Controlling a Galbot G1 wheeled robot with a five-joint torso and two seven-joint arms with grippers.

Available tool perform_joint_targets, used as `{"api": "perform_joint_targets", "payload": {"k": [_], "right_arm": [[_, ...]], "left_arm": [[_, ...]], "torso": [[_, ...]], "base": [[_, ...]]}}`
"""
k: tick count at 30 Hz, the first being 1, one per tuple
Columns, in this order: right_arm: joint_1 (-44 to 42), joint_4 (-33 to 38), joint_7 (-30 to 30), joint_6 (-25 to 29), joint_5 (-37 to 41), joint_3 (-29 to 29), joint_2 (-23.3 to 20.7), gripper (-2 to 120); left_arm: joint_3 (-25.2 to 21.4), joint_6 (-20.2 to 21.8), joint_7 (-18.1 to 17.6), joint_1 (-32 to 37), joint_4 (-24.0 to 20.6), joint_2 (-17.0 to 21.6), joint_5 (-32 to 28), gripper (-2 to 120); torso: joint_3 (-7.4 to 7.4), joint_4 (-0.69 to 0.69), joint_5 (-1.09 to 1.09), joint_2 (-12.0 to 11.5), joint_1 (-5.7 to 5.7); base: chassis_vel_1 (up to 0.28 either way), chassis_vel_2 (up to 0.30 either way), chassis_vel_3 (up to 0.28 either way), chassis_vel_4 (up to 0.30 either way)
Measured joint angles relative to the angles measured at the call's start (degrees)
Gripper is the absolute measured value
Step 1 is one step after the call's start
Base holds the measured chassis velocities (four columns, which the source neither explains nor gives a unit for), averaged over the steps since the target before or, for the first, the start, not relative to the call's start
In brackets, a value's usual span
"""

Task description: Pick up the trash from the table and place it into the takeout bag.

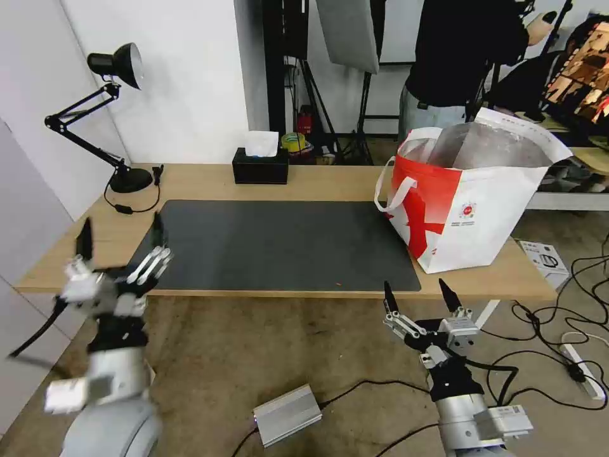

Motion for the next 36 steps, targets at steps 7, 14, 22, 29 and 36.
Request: {"api": "perform_joint_targets", "payload": {"k": [7,14,22,29,36], "right_arm": [[0.00,0.00,0.01,0.00,0.00,0.00,0.00,100],[0.00,0.00,0.00,0.00,0.00,0.00,0.00,100],[0.00,0.00,0.00,0.00,0.00,0.00,0.00,100],[0.00,0.00,0.01,0.00,0.00,0.00,0.00,100],[0.00,0.00,0.00,0.00,0.00,0.00,0.00,100]], "left_arm": [[0.24,-4.03,2.65,5.73,1.47,-6.44,3.98,100],[4.07,-6.38,3.23,7.52,5.49,-11.38,9.17,100],[8.82,-8.08,3.60,7.88,9.80,-14.73,14.81,100],[11.88,-8.58,3.61,7.90,12.66,-15.89,18.38,100],[12.92,-10.17,4.28,6.95,13.84,-16.65,21.37,100]], "torso": [[0.00,0.00,0.00,0.00,0.01],[0.01,0.00,0.00,-0.01,0.01],[0.01,0.00,0.00,-0.01,0.01],[0.01,0.00,0.00,-0.01,0.01],[0.01,0.00,0.00,-0.01,0.01]], "base": [[0.000,0.000,0.000,0.000],[0.000,0.000,0.000,0.000],[0.000,0.000,0.000,0.000],[0.000,0.000,0.000,0.000],[0.000,0.000,0.000,0.000]]}}
